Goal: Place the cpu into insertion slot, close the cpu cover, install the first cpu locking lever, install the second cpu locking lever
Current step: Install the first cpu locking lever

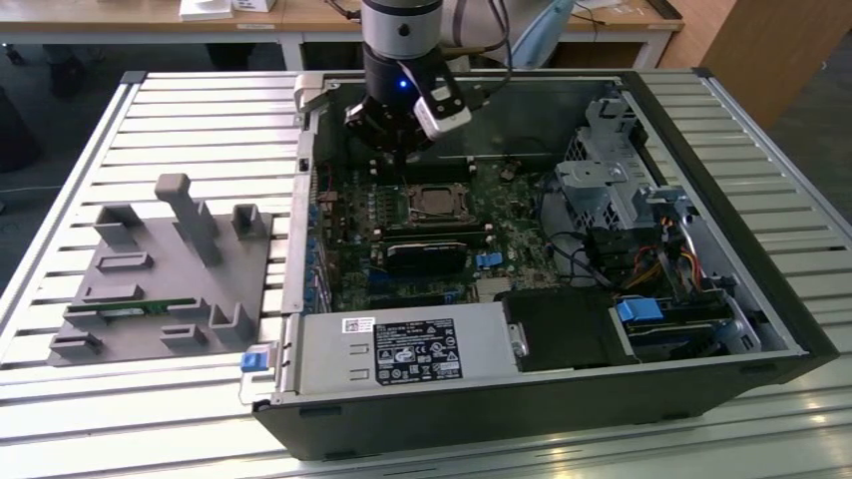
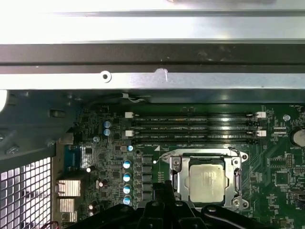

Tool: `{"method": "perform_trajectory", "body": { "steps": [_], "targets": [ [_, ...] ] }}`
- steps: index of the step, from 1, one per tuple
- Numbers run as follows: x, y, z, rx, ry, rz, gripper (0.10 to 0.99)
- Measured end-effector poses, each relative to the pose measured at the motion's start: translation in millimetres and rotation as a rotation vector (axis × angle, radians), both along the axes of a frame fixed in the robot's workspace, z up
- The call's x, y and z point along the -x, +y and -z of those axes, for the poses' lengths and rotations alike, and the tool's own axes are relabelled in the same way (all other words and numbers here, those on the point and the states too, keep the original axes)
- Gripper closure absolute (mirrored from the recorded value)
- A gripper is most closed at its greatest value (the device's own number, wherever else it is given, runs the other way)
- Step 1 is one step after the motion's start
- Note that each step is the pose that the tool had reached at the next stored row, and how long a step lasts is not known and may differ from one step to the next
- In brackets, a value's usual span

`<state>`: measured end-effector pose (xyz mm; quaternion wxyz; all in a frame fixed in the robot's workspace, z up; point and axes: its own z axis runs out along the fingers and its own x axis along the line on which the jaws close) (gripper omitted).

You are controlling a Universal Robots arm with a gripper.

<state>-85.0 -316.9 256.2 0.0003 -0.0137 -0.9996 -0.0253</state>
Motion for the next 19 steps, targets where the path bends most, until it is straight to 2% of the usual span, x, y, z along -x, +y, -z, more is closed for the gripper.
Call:
{"method": "perform_trajectory", "body": {
  "steps": [8,19],
  "targets": [
    [2.8,0.0,0.1,0.000,0.0000,0.000,0.980],
    [11.0,0.9,0.7,0.000,0.0000,0.000,0.980]
  ]
}}
